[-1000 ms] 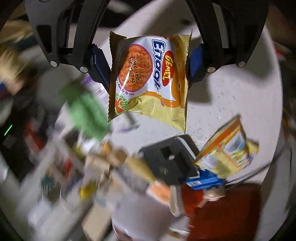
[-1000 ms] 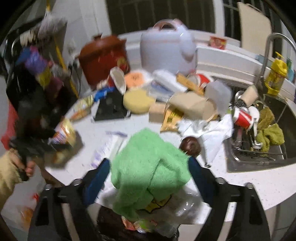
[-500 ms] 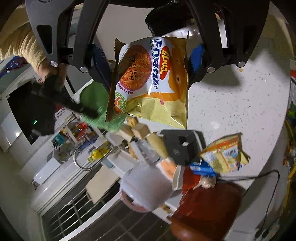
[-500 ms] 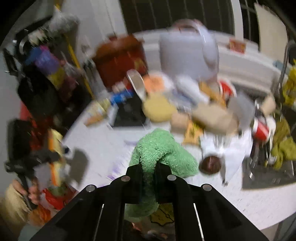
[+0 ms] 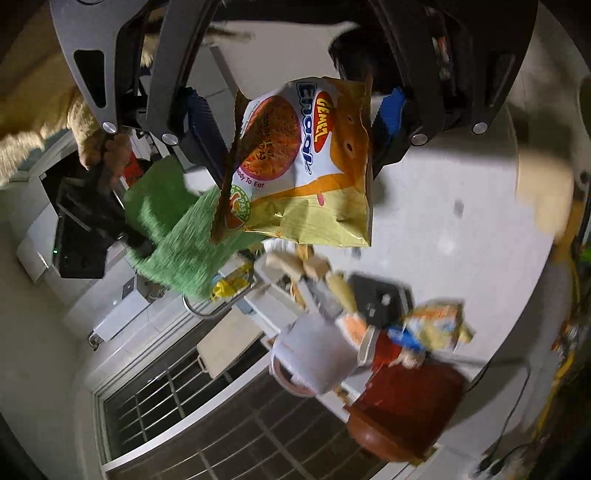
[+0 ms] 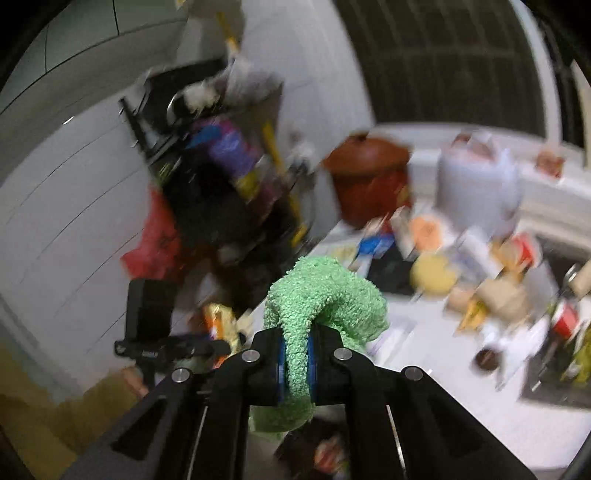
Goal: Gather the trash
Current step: 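Carry the Enaak pack and green cloth down into the trash bag and release both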
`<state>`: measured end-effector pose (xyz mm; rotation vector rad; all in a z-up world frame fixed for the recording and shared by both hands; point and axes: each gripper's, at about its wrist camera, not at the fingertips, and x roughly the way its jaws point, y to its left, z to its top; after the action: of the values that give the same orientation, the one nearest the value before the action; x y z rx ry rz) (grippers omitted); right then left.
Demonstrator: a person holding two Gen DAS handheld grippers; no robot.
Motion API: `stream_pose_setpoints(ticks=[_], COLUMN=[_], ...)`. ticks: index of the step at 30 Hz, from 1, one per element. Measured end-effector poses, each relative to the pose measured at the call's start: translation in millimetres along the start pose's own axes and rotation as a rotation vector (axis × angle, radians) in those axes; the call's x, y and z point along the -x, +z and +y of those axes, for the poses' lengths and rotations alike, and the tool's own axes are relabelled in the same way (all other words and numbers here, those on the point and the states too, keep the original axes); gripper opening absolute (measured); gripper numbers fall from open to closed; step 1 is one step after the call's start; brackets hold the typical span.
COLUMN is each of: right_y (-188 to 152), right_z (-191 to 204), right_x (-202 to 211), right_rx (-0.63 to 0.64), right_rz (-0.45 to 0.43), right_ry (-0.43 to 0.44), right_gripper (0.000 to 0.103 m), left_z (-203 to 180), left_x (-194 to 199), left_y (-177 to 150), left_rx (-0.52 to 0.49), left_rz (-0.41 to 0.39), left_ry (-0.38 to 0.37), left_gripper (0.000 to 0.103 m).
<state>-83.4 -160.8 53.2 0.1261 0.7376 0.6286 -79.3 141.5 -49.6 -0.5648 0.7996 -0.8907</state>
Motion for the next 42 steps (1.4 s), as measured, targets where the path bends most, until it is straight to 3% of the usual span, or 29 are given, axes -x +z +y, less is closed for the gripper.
stream_pose_setpoints(ticks=[3, 7, 11, 14, 16, 17, 19, 21, 22, 23, 25, 29, 35, 39, 42], right_y=[-36.1, -100.2, -184.8, -240.7, -287.3, -314.6, -349.2, -371.4, -378.2, -381.9, -382.1, -366.6, -299.5, -245.8, -194.4], right_z=[1.4, -7.5, -33.1, -60.0, -83.0, -97.2, -114.2, -125.0, -127.1, -127.7, -126.3, -118.2, -87.2, -61.1, -37.8], right_x=[-29.6, -82.2, -151.5, -202.2, -247.1, -272.1, -298.4, -310.1, -312.0, -310.6, -302.8, -285.8, -239.8, -197.1, -152.6], right_rx=[-0.025, -0.088, -0.096, -0.12, -0.103, -0.093, -0.061, -0.086, -0.076, -0.063, -0.067, -0.084, -0.071, -0.069, -0.064], right_rz=[0.155, 0.355, 0.497, 0.567, 0.637, 0.698, 0.794, 0.852, 0.871, 0.877, 0.861, 0.824, 0.705, 0.606, 0.505], right_ry=[0.036, 0.034, -0.051, -0.11, -0.216, -0.278, -0.406, -0.396, -0.411, -0.425, -0.425, -0.43, -0.382, -0.328, -0.241], right_gripper=[0.008, 0.008, 0.008, 0.009, 0.018, 0.04, 0.061, 0.066, 0.07, 0.077, 0.077, 0.077, 0.077, 0.077, 0.08], left_z=[10.2, 59.8, 118.6, 177.6, 223.4, 241.1, 268.6, 274.4, 271.6, 267.7, 261.7, 244.6, 184.7, 117.9, 60.5], left_x=[-4.0, -44.2, -100.2, -151.3, -192.3, -204.9, -225.9, -237.7, -244.3, -247.3, -250.5, -241.4, -212.0, -176.1, -144.9], left_y=[-37.8, -101.9, -160.7, -206.3, -239.6, -253.7, -280.0, -292.3, -295.7, -296.5, -294.1, -269.7, -209.0, -165.7, -124.6], left_rx=[0.057, 0.195, 0.273, 0.35, 0.392, 0.427, 0.47, 0.436, 0.367, 0.314, 0.253, 0.231, 0.181, 0.164, 0.109], left_rz=[0.062, 0.193, 0.324, 0.401, 0.487, 0.527, 0.627, 0.684, 0.726, 0.743, 0.779, 0.751, 0.648, 0.573, 0.474], left_ry=[0.041, 0.119, 0.214, 0.311, 0.458, 0.504, 0.629, 0.695, 0.774, 0.82, 0.886, 0.909, 0.931, 0.935, 0.931], left_gripper=[0.068, 0.066, 0.055, 0.055, 0.055, 0.056, 0.063, 0.071, 0.076, 0.081, 0.081, 0.082, 0.083, 0.083, 0.087])
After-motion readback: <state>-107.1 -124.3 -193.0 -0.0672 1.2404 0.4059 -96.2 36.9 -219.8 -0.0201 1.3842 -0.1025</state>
